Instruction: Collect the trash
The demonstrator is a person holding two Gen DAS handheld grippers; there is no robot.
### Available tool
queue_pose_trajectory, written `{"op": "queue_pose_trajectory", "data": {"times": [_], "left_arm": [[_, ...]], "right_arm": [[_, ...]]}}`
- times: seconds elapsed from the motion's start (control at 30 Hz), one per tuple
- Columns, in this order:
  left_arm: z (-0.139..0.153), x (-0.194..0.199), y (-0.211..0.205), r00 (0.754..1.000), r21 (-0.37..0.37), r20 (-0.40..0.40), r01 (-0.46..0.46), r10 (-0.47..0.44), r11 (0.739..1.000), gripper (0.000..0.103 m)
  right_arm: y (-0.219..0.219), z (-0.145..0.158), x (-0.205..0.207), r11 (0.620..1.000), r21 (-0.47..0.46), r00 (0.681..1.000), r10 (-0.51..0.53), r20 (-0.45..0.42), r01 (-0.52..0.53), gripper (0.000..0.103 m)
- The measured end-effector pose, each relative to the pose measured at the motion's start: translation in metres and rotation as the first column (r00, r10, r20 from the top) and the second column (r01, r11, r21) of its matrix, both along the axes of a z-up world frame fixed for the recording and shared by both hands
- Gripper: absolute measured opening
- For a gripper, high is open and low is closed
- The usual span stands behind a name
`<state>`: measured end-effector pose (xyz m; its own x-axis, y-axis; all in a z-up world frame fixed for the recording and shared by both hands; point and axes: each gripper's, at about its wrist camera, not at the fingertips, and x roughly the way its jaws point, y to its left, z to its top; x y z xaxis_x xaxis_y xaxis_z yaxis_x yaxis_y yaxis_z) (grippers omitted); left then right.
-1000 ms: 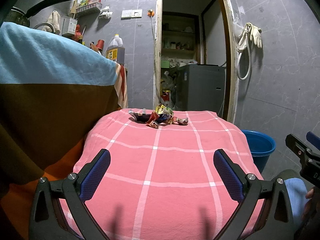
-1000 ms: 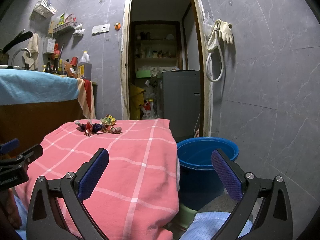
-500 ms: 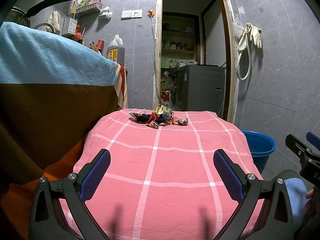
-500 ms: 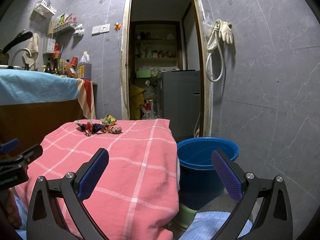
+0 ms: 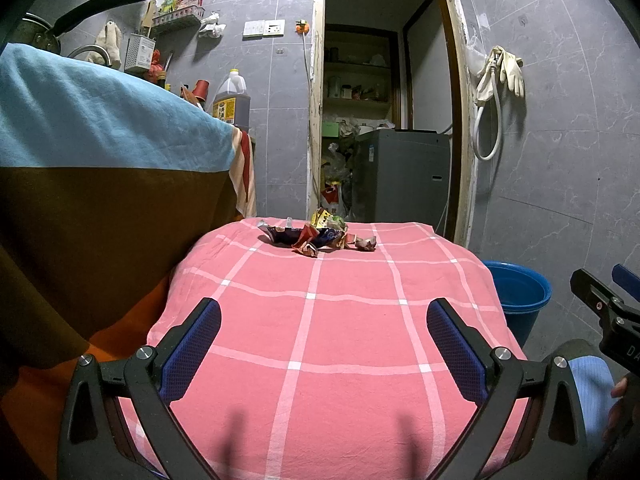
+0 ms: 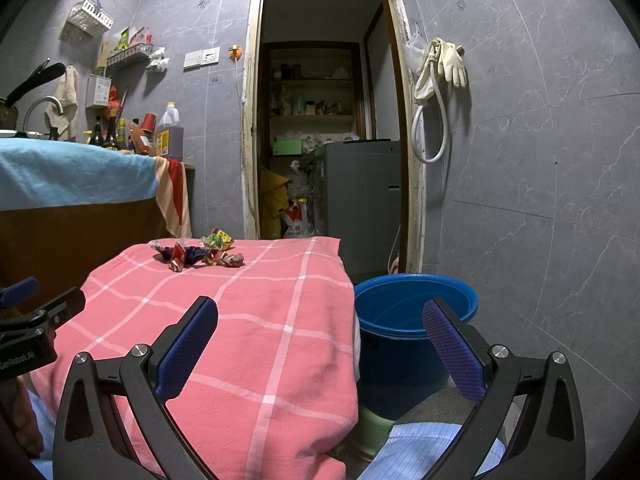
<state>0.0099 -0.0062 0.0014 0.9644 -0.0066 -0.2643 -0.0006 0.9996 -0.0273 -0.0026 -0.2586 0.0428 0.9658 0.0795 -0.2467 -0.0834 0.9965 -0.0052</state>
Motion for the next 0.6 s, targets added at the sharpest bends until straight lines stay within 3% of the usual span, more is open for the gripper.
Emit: {"op": "queue_pose_trajectory", "data": {"times": [0.6], "left_arm": [[0.0001, -0.0002, 0.0002, 1.000, 0.000, 0.000, 0.000, 0.000, 1.000, 0.101]], "right_arm": [[-0.0004, 0.0001, 0.0000, 1.000, 0.001, 1.000, 0.000, -0.001, 0.000, 0.103]]}}
